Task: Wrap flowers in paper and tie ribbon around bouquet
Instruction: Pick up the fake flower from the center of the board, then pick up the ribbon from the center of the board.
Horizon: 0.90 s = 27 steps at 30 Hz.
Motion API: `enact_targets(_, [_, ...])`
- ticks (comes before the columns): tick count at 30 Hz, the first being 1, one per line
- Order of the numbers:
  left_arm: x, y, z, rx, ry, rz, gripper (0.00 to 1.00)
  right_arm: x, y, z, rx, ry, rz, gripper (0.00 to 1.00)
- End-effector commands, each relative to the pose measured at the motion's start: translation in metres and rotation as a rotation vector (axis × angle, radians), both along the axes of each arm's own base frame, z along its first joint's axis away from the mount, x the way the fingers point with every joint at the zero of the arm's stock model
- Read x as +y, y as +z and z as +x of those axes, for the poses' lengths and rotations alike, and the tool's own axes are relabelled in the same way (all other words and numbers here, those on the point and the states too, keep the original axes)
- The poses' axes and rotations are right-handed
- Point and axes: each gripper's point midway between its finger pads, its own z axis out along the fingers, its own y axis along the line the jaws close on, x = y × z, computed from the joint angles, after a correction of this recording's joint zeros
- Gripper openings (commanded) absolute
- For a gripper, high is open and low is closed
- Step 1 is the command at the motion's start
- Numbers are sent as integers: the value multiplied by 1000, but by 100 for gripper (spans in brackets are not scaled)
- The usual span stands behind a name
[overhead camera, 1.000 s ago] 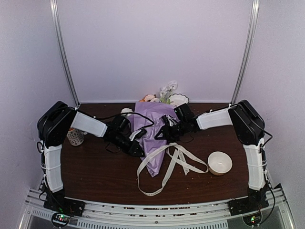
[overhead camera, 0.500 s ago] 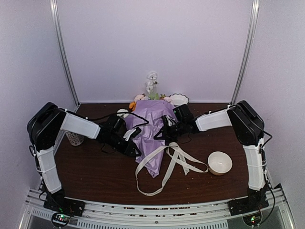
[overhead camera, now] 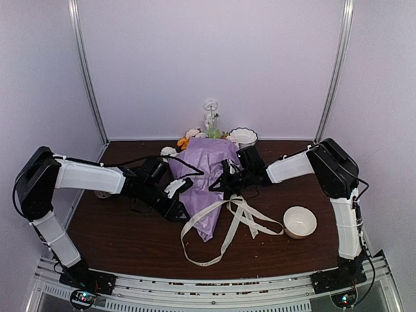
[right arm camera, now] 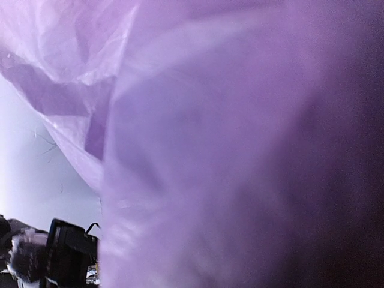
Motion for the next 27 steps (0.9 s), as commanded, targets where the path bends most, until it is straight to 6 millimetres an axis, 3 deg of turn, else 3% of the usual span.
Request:
enact_targets(1, [-14,4,-34,28,-130,-12,51,5,12,9,-54,-31,30,0])
enact_targets(5, [-5,-24,-42,97,-134,68,55,4,14,12,-53,-43,19,0])
enact_targets(10, [-9,-35,-48,103,-150,129,56,3,15,17,-49,-64,14,0])
enact_targets(12, [-6,-42,-46,109,-133,168,54,2,16,19,-43,-75,12,0])
enact_targets(14, [-4,-44,-46,113,-123,181,45,1,17,21,-36,-86,13,0])
enact_targets(17, [-3,-38,-52,104,-156,169,14,-1,22,27,-28,-104,23,0])
enact_targets(19, [-4,-27,-64,72,-222,166,1,-3,26,31,-22,-116,34,0])
enact_targets(24, [-16,9,-115,-58,-509,192,0,-6,35,32,-3,-130,38,0])
enact_targets(27, [-22,15,-147,-101,-682,215,0,-5,41,33,10,-134,45,0])
